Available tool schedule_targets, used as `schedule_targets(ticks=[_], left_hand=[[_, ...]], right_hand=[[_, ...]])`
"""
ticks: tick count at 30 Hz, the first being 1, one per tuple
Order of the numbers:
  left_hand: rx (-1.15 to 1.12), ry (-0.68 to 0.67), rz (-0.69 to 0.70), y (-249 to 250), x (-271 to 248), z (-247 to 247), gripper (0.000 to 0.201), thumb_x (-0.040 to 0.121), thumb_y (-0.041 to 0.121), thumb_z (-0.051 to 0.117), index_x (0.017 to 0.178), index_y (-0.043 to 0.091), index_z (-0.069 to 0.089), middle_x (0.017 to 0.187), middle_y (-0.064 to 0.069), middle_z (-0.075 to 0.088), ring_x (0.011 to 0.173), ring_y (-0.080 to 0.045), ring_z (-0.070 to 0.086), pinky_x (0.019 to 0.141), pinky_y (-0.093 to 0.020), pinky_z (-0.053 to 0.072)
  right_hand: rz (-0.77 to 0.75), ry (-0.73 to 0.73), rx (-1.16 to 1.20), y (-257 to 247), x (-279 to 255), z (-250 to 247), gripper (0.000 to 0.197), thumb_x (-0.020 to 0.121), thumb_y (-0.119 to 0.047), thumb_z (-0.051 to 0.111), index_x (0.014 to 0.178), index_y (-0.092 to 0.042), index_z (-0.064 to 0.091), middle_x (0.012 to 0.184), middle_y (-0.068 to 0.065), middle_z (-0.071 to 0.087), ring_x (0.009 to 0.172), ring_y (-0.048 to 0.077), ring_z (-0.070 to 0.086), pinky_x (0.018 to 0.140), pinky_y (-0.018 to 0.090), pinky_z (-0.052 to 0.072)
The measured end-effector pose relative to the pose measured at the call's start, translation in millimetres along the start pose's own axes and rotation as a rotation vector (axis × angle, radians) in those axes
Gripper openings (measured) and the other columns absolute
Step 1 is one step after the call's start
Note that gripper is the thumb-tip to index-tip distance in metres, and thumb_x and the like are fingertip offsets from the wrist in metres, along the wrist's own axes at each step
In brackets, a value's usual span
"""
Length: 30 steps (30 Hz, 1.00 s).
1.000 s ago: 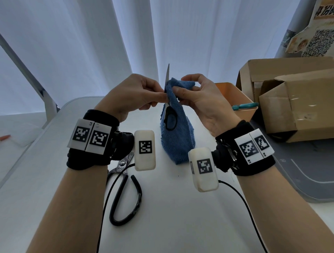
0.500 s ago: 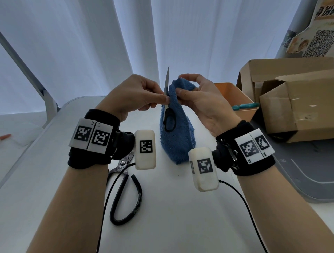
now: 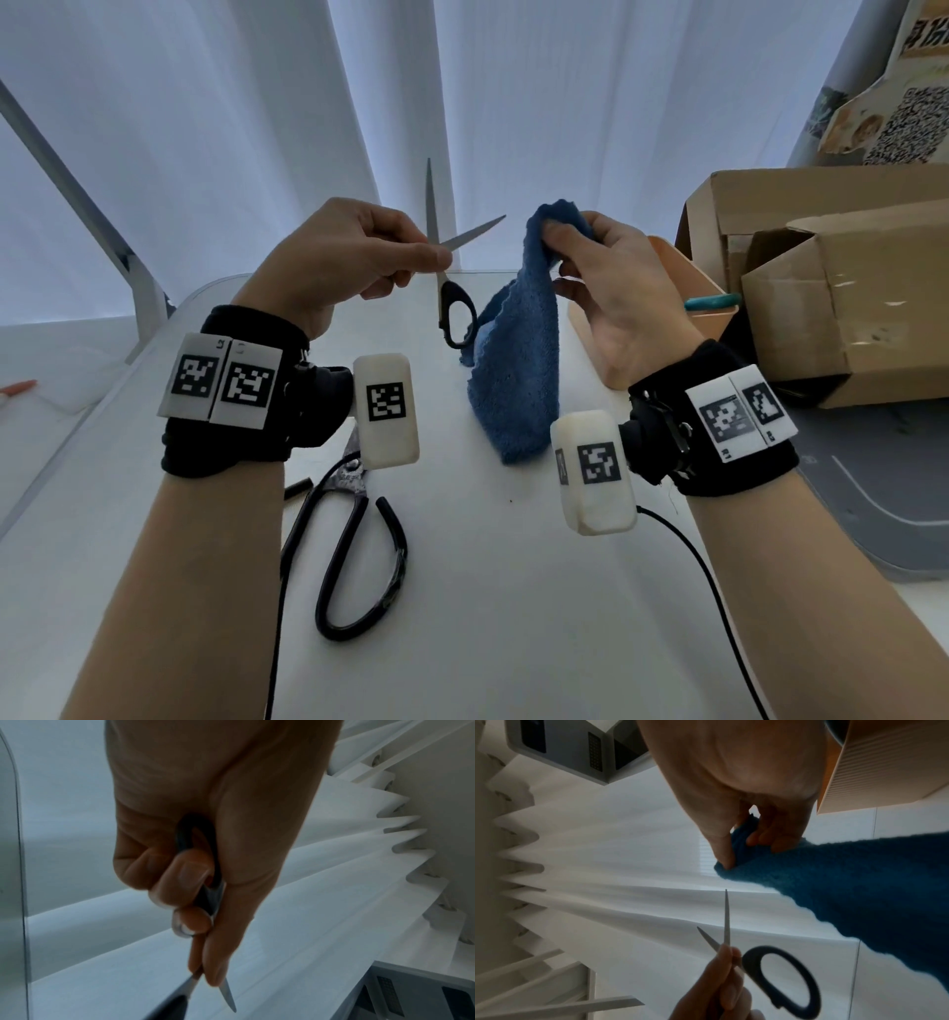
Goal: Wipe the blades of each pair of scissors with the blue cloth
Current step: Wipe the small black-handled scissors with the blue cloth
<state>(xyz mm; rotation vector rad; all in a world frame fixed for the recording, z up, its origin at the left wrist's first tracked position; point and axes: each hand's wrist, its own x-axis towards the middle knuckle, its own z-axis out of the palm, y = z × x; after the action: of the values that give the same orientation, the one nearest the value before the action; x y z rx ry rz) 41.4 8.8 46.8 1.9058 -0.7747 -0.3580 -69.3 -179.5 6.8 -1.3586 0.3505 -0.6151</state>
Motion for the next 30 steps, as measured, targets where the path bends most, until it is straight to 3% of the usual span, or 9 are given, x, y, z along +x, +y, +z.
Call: schedule_targets(ticks=[4,6,8,11,14,16,21,24,30], left_hand=[[-0.002,-0.028,0.004,1.4,-1.7,-2.3,0.02,0.08,0.02,0.081,0.068,0.012,0.067,0.057,-0.001,0.05,0.056,-0.014,0.036,0.047,-0.017,0.029],[-0.004,-0.053,0.008,2.7,-2.3,-1.4,0.019,0.08,0.02,0.081,0.068,0.012,0.067,0.058,-0.002,0.05,0.057,-0.015,0.035,0.048,-0.018,0.028],[-0.003,-0.069,0.014,2.9,-2.7,-1.3,0.02,0.08,0.02,0.081,0.068,0.013,0.066,0.058,-0.002,0.049,0.057,-0.016,0.035,0.048,-0.019,0.028],[-0.002,-0.093,0.018,2.9,-3.5,-3.2,0.019,0.08,0.019,0.08,0.067,0.013,0.067,0.057,-0.002,0.049,0.056,-0.015,0.035,0.047,-0.018,0.027],[0.002,-0.117,0.007,3.3,-4.1,-5.0,0.019,0.079,0.019,0.08,0.066,0.014,0.067,0.055,-0.001,0.049,0.052,-0.013,0.036,0.045,-0.017,0.028],[0.035,-0.154,-0.006,3.7,-4.4,-3.8,0.019,0.078,0.019,0.08,0.065,0.014,0.068,0.055,-0.002,0.049,0.051,-0.012,0.037,0.044,-0.016,0.028],[0.131,-0.216,-0.039,5.9,-4.8,4.5,0.018,0.077,0.022,0.082,0.072,0.007,0.071,0.055,-0.001,0.051,0.049,-0.01,0.038,0.045,-0.017,0.029],[0.15,-0.214,-0.047,6.0,-4.6,3.0,0.019,0.075,0.023,0.083,0.065,0.012,0.071,0.055,-0.002,0.051,0.048,-0.009,0.039,0.044,-0.016,0.03],[0.164,-0.157,-0.064,2.7,-3.6,-1.6,0.02,0.068,0.029,0.086,0.069,0.012,0.077,0.056,-0.001,0.054,0.051,-0.012,0.039,0.046,-0.018,0.031]], right_hand=[[-0.052,-0.03,-0.142,-0.2,-2.5,0.7,0.009,0.092,-0.019,0.071,0.093,-0.01,0.068,0.082,-0.002,0.064,0.062,-0.005,0.058,0.064,0.012,0.047],[-0.094,-0.018,-0.177,-0.5,-2.4,2.9,0.024,0.086,-0.029,0.077,0.086,-0.006,0.07,0.094,0.008,0.063,0.076,0.002,0.058,0.077,0.017,0.045],[-0.105,-0.016,-0.174,-0.6,-1.9,3.3,0.038,0.084,-0.031,0.078,0.086,0.005,0.066,0.09,0.011,0.057,0.081,0.012,0.054,0.08,0.024,0.043],[-0.058,0.02,-0.179,0.8,1.9,0.7,0.019,0.09,-0.023,0.069,0.085,-0.005,0.065,0.08,0.008,0.058,0.079,0.014,0.054,0.074,0.022,0.047],[0.009,0.063,-0.068,1.1,6.2,-3.0,0.011,0.091,-0.018,0.066,0.087,-0.009,0.071,0.083,0.007,0.069,0.081,0.019,0.065,0.079,0.035,0.059],[0.04,0.056,-0.024,-1.0,5.2,-2.6,0.01,0.093,-0.017,0.066,0.089,-0.009,0.072,0.084,0.006,0.072,0.077,0.016,0.069,0.07,0.029,0.058],[0.029,-0.122,-0.053,-5.7,-1.7,3.1,0.015,0.097,-0.02,0.061,0.097,-0.01,0.073,0.094,0.008,0.076,0.087,0.019,0.073,0.079,0.029,0.058],[0.023,-0.218,-0.147,-6.8,-5.3,4.7,0.023,0.097,-0.022,0.059,0.104,-0.004,0.072,0.107,0.017,0.075,0.101,0.028,0.071,0.09,0.034,0.058],[0.035,-0.329,-0.224,-9.2,-10.7,4.7,0.018,0.097,-0.026,0.057,0.092,-0.015,0.071,0.09,0.002,0.072,0.084,0.013,0.067,0.083,0.03,0.054]])
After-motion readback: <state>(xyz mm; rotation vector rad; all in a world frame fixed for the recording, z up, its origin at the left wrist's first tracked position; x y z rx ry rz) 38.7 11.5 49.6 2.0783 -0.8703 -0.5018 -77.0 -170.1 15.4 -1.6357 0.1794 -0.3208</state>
